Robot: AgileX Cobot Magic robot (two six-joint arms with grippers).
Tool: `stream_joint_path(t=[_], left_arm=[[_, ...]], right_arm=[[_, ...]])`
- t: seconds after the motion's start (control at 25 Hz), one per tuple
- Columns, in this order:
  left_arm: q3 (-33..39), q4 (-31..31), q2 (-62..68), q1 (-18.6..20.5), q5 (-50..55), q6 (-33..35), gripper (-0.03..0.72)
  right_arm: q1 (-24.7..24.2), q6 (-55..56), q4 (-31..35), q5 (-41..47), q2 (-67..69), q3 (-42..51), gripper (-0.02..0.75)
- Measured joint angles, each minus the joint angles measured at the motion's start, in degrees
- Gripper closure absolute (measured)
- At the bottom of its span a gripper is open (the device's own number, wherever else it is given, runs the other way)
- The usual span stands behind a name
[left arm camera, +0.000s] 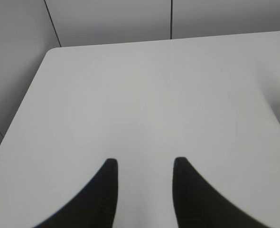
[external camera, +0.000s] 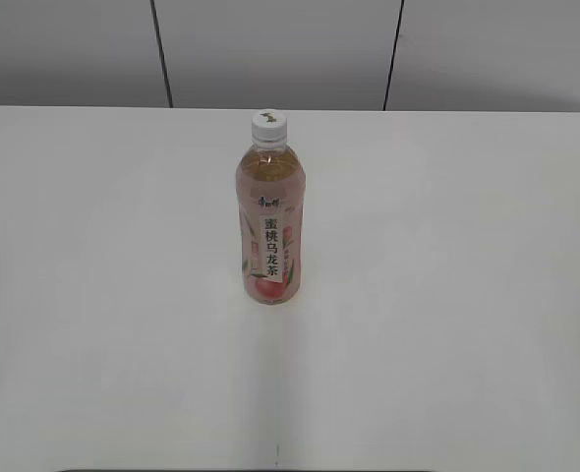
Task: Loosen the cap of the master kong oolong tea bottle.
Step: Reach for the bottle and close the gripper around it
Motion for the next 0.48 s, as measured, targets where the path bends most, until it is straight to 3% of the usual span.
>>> stream_joint_path(t=[0.48], left_arm=[[0.0, 0.0, 0.0, 0.0, 0.0, 0.0, 0.446]], right_arm=[[0.0, 0.0, 0.0, 0.0, 0.0, 0.0, 0.419]])
